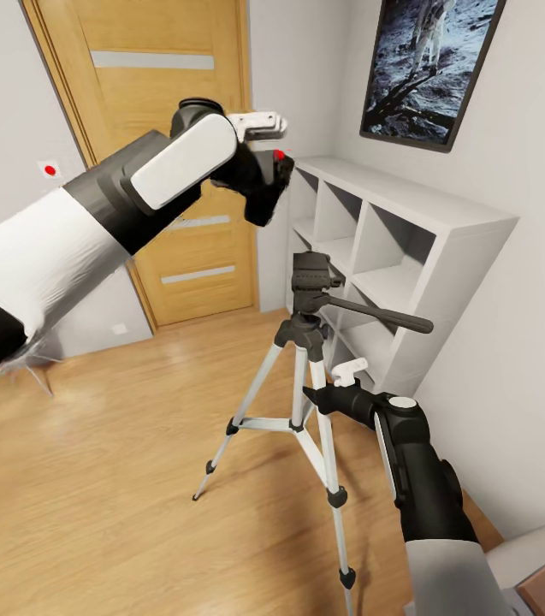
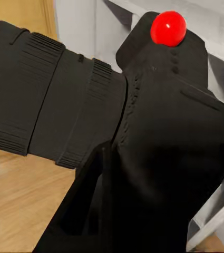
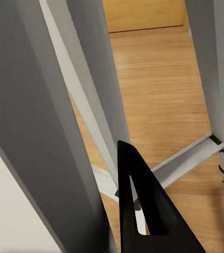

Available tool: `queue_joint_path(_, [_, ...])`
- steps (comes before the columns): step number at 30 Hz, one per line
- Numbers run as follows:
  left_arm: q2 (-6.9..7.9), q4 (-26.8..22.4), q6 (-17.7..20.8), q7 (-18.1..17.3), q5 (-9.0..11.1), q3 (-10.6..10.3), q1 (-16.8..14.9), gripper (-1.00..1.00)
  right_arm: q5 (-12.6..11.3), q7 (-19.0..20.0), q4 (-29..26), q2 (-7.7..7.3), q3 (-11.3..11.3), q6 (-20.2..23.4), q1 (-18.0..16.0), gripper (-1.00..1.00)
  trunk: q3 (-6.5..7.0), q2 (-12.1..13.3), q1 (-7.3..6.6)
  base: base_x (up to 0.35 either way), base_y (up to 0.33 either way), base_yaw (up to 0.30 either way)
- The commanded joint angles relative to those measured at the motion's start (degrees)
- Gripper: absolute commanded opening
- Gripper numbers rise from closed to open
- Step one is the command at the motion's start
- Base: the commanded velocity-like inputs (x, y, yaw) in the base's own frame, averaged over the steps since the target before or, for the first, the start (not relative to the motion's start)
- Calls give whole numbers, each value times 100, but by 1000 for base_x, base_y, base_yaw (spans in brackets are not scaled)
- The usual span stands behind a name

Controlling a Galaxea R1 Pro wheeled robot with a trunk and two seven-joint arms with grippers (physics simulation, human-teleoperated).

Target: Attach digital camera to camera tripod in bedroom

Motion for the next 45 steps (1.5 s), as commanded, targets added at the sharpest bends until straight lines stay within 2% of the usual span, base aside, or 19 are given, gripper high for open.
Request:
queue_joint_path(1, [165, -38, 0, -468, 32, -16, -10, -100, 152, 68, 391, 7, -18, 34, -4, -100, -12, -10, 4, 0, 0, 0])
queue_joint_path(2, [249, -52, -4, -748, 31, -16, -10, -100, 152, 68, 393, 7, -18, 34, -4, -100, -12, -10, 4, 0, 0, 0])
queue_joint_path(4, [590, -54, -56, -1996, 58, -12, -10, -100, 151, 68, 392, 7, -20, 34, -4, -100, -12, -10, 4, 0, 0, 0])
queue_joint_path(8, [914, -12, -250, -3236, 103, -5, -10, -100, 152, 68, 393, 7, -19, 34, -4, -100, -12, -10, 4, 0, 0, 0])
queue_joint_path(9, [1039, 20, -390, -3757, 140, -4, -10, -100, 152, 68, 392, 7, -18, 34, -3, -100, -12, -10, 4, 0, 0, 0])
queue_joint_path(11, [1137, 18, -527, -4181, 179, -4, -10, -100, 152, 68, 392, 7, -18, 34, -3, -100, -12, -10, 4, 0, 0, 0])
queue_joint_path(13, [1286, -372, -779, -4893, 214, -18, -10, -100, 152, 68, 397, 7, -17, 34, -4, -100, -12, -10, 4, 0, 0, 0])
queue_joint_path(18, [1320, -671, -814, -5042, 82, -197, -10, -100, 152, 68, 398, 7, -17, 34, -4, -100, -12, -10, 4, 0, 0, 0])
queue_joint_path(20, [1465, -826, -792, -5186, -237, -620, -10, -100, 152, 68, 399, 7, -17, 34, -4, -100, -12, -10, 4, 0, 0, 0])
queue_joint_path(24, [1558, -979, -774, -5243, -475, -960, -9, -100, 152, 74, 399, 7, -17, 34, -4, -100, -12, -10, 4, 0, 0, 0])
queue_joint_path(25, [1574, -882, -650, -5406, -574, -1105, -5, -100, 152, 76, 397, 7, -17, 34, -4, -100, -12, -10, 4, 0, 0, 0])
queue_joint_path(27, [1583, -764, -551, -5661, -596, -1126, -4, -100, 152, 76, 398, 7, -17, 34, -4, -100, -12, -10, 4, 0, 0, 0])
queue_joint_path(30, [1608, -338, -387, -6963, -744, -1138, -8, -100, 152, 76, 395, 7, -17, 34, -4, -100, -12, -10, 4, 0, 0, 0])
queue_joint_path(31, [1615, -99, -362, -7572, -935, -1137, -9, -100, 152, 76, 396, 7, -17, 34, -4, -100, -12, -10, 4, 0, 0, 0])
queue_joint_path(32, [1613, 36, -354, -7855, -1069, -1135, -9, -100, 152, 76, 397, 7, -17, 34, -4, -100, -12, -10, 4, 0, 0, 0])
queue_joint_path(33, [1593, 426, -347, -8607, -1574, -1114, -14, -100, 152, 76, 393, 7, -17, 34, -4, -100, -12, -10, 4, 0, 0, 0])
queue_joint_path(35, [1566, 742, -352, -9287, -2312, -997, -17, -100, 152, 76, 397, 7, -17, 34, -4, -100, -12, -10, 4, 0, 0, 0])
queue_joint_path(39, [1528, 896, -410, -9716, -3208, -684, -19, -100, 158, 76, 398, 7, -17, 34, -4, -100, -12, -10, 4, 0, 0, 0])
queue_joint_path(45, [1460, 943, -1063, -9868, -3735, -379, -19, -100, 153, 76, 399, 7, -22, 34, -4, -100, -12, -10, 4, 0, 0, 0])
